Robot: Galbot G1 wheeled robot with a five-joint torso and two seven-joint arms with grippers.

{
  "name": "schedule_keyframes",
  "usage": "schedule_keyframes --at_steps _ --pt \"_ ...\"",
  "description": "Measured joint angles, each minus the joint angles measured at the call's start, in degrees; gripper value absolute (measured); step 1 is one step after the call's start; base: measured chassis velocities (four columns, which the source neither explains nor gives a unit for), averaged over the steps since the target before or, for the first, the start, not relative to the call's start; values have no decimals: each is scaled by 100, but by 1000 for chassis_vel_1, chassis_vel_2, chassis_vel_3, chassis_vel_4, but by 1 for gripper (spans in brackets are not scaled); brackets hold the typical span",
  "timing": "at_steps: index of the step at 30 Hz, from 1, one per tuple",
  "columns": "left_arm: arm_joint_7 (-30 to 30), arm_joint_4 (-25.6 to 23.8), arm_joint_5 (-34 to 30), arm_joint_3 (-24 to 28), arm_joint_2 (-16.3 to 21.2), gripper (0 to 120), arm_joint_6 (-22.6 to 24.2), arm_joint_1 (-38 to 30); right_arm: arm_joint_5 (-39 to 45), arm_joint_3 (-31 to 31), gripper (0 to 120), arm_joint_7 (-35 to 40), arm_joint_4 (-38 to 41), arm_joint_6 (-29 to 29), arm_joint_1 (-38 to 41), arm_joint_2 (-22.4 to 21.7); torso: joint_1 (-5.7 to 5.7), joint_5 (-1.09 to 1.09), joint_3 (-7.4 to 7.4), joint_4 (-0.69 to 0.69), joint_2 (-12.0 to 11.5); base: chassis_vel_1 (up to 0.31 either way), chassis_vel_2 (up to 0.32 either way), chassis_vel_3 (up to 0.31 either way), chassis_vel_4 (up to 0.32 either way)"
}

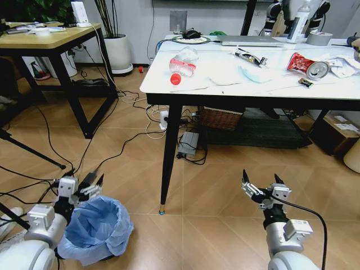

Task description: Pick up the trash bin and place the trash from the table into it.

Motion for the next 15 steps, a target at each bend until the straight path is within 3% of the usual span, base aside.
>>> schedule_keyframes --at_steps 11,15 --pt "292 969 -115 -204 533 100 1023 -145 83 -88 100 108 -468 186 205 6 4 -2 17 0 19 0 0 0 0" --pt "392 1197 -131 -158 694 100 1160 -285 119 -107 100 117 -502 210 225 8 4 2 20 0 24 0 0 0 0"
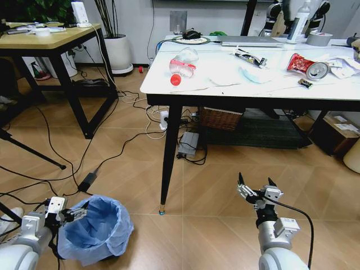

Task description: Pick up the trash bin and place the trash from the table into it.

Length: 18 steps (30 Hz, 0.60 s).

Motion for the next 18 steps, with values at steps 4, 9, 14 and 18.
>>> schedule_keyframes --at_steps 4,9,14,18 --pt "93 295 44 138 151 100 99 -203 51 34 100 15 0 22 -16 2 1 -2 4 0 4 0 0 0 0" --pt "160 627 195 406 294 100 376 -565 163 152 100 36 14 24 -29 -84 2 0 7 -1 10 0 0 0 0" --pt "368 1129 487 544 455 100 406 -815 238 195 100 80 -60 44 -21 -151 2 -1 10 0 12 0 0 0 0" --pt "524 1493 500 678 590 100 444 -992 251 201 100 85 -131 66 -7 -155 3 -1 12 0 15 0 0 0 0"
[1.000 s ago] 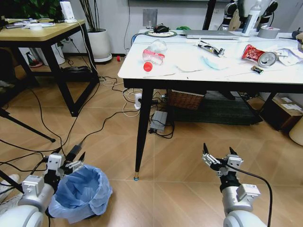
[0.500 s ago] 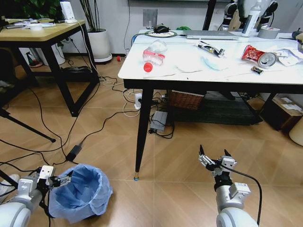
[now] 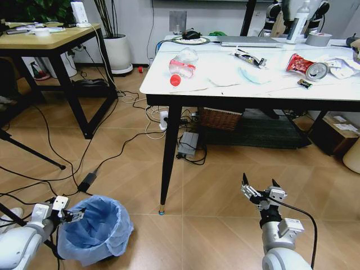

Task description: Pick up the trash bin and place the trash from the table into it.

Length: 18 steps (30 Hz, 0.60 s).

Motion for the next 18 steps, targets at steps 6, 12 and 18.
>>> schedule_keyframes --at_steps 6,12,18 --pt "60 263 -110 197 19 100 56 -166 -9 -14 100 1 -77 29 30 33 0 -1 2 0 2 0 0 0 0" --pt "64 442 -72 377 -32 100 141 -282 -66 -49 100 -1 -112 50 18 73 0 0 3 1 4 0 0 0 0" --pt "138 592 41 545 -125 100 142 -398 -88 -45 100 -2 -111 50 -14 75 1 0 4 0 5 0 0 0 0"
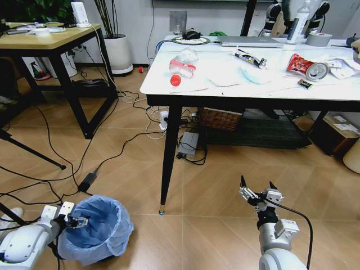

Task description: Pick up the trash bin and place the trash from the table into it.

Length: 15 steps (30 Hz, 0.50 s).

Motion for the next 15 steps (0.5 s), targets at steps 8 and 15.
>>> schedule_keyframes --at_steps 8,15 --pt "112 24 142 17 0 92 -9 -2 -1 19 100 0 16 -7 -5 -7 0 -1 1 0 1 0 0 0 0" --pt "116 -64 111 2 32 58 -9 8 -2 8 100 0 32 -17 -2 -4 0 0 2 0 2 0 0 0 0"
